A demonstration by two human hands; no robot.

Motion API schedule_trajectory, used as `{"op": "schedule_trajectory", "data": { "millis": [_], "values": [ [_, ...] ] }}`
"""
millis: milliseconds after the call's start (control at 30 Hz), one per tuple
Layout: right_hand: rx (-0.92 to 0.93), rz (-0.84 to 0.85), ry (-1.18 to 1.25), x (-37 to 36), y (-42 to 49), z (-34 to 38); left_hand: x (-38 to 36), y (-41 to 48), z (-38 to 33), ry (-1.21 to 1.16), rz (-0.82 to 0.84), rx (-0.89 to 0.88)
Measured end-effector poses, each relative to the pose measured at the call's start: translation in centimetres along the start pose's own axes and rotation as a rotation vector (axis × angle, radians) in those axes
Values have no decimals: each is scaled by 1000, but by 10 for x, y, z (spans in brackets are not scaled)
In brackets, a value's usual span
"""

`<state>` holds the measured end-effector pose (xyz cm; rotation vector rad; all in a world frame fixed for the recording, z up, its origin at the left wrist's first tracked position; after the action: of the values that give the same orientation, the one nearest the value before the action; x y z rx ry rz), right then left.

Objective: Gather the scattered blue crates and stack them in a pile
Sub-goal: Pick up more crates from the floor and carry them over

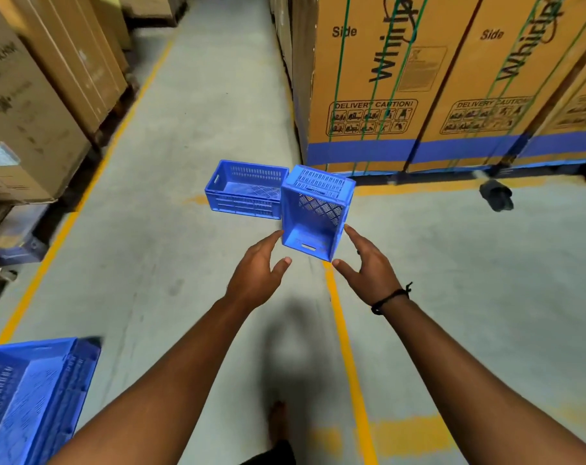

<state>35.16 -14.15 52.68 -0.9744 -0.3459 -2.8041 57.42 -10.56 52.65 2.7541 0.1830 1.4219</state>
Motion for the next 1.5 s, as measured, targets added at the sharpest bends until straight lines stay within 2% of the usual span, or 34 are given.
{"op": "schedule_trajectory", "data": {
  "millis": [400, 700, 967, 1200, 1300, 1500],
  "values": [
    [-63, -106, 2, 24, 134, -76, -57, 191, -11, -100, 92, -21],
    [-83, -19, -29, 55, 267, -176, -129, 330, -28, -108, 100, 99],
    [-5, 219, 5, 54, 422, -252, -186, 435, -32, -155, 1, 370],
    [19, 470, -57, -4, 558, -321, -248, 521, 9, -174, -80, 617],
    [5, 532, -95, -21, 585, -348, -276, 540, 26, -208, -38, 697],
    [89, 689, -170, -57, 646, -408, -339, 573, 61, -224, -44, 897]
  ]
}}
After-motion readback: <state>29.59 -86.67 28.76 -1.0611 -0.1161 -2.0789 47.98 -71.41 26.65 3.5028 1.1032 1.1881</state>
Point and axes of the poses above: each hand's wrist, its own y-axis towards the middle knuckle, its own x-axis out of the back of the hand, z = x × y, the point moved 1 cm from there along y, towards the middle knuckle, and after that the axes turned 9 degrees about y, right-handed, at the moved point
